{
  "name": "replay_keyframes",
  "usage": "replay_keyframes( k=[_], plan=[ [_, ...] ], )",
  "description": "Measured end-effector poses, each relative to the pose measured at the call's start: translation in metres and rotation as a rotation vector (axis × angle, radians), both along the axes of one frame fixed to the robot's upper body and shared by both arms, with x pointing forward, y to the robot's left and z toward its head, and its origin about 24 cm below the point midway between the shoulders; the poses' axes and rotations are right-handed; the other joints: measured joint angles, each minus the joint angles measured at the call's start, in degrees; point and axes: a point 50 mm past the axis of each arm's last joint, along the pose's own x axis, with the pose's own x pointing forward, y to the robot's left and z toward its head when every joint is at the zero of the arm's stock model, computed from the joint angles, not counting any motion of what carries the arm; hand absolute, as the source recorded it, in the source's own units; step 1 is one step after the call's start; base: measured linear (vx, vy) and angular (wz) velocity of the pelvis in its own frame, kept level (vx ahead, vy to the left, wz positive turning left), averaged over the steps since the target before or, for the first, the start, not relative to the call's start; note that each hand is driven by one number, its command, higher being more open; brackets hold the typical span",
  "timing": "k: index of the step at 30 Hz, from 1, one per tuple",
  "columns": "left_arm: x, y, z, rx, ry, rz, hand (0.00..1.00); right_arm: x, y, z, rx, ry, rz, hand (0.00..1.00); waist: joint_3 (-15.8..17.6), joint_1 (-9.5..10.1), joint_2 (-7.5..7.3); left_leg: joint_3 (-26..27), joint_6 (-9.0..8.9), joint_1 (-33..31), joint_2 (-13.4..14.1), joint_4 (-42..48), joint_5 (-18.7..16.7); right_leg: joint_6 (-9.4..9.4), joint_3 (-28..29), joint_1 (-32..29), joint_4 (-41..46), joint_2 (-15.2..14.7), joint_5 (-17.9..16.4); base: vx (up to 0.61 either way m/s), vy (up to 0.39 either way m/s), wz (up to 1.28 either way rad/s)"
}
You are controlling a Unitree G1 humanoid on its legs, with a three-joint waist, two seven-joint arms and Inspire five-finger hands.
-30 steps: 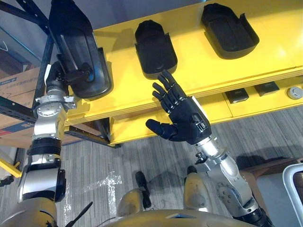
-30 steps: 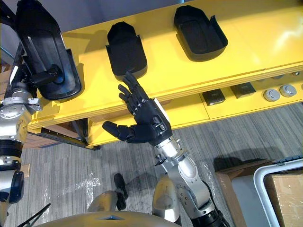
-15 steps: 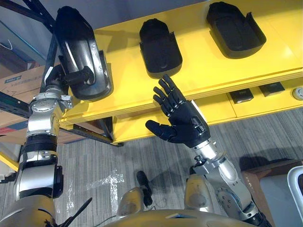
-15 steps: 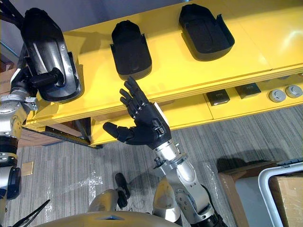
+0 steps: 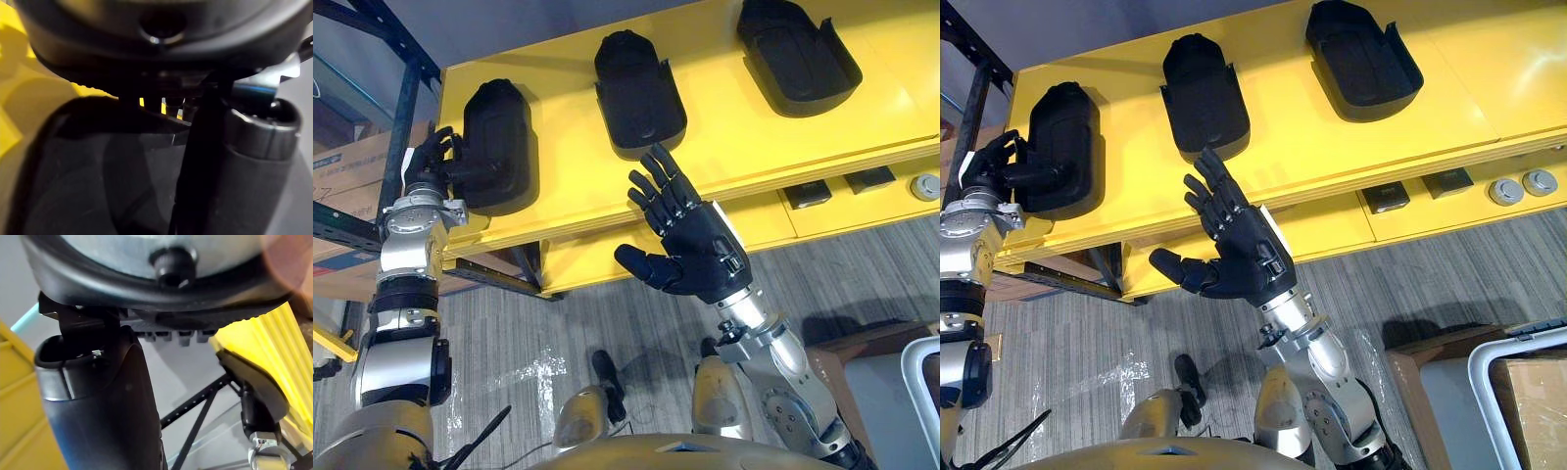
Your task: Walk over and take three plastic housings, then place them on the shelf
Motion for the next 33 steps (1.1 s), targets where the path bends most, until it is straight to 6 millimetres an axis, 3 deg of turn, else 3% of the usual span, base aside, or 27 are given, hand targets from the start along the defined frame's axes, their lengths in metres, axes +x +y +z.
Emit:
replay_keyframes(
  k=[10,16,19,25,29,33],
  plan=[
    [0.002,-0.001,0.011,0.047,-0.079,0.143,1.00,-0.003,-0.001,-0.004,-0.004,0.011,-0.012,1.00,0.8,0.00,-1.01,0.0,-0.02,-0.1,0.1,0.4,-0.1,0.14,-0.1,0.1,-0.5,0.1,0.1,0.00,0.000,0.00],
    [0.000,-0.005,0.032,-0.002,-0.287,0.187,1.00,-0.010,-0.004,-0.010,0.023,0.027,-0.051,1.00,0.9,0.02,-1.10,-0.9,-0.07,0.5,0.1,0.4,-0.1,0.11,-1.1,2.0,-1.6,0.4,0.2,0.01,-0.003,0.06],
    [-0.002,-0.009,0.046,-0.036,-0.411,0.153,1.00,-0.010,-0.004,-0.010,0.005,-0.001,-0.060,1.00,0.9,-0.02,-1.17,-1.1,-0.09,2.0,0.0,-0.1,0.0,0.11,-1.5,3.7,-2.3,0.4,0.2,0.01,-0.002,0.03],
    [-0.017,-0.034,0.091,-0.064,-0.722,-0.008,1.00,-0.007,-0.009,-0.009,-0.126,-0.094,-0.132,1.00,-0.1,-0.04,-1.30,-2.5,-0.19,5.9,-0.6,-3.7,1.3,-0.01,-2.8,7.5,-3.8,0.5,0.1,0.00,-0.004,0.06],
    [-0.018,-0.051,0.094,-0.074,-0.759,-0.101,1.00,0.004,-0.011,-0.020,-0.252,-0.087,-0.215,1.00,-3.0,0.15,-1.20,-4.1,-0.21,8.4,-1.0,-6.4,2.6,-0.01,-4.4,10.5,-5.4,0.6,0.1,0.03,-0.007,0.16],
    [-0.028,-0.068,0.089,-0.062,-0.783,-0.186,1.00,0.013,-0.009,-0.019,-0.321,-0.123,-0.259,1.00,-6.0,0.70,-1.05,-5.3,-0.21,8.5,-1.0,-7.1,3.0,-0.01,-5.6,11.4,-6.1,0.7,0.1,0.01,-0.006,0.15]
  ],
)
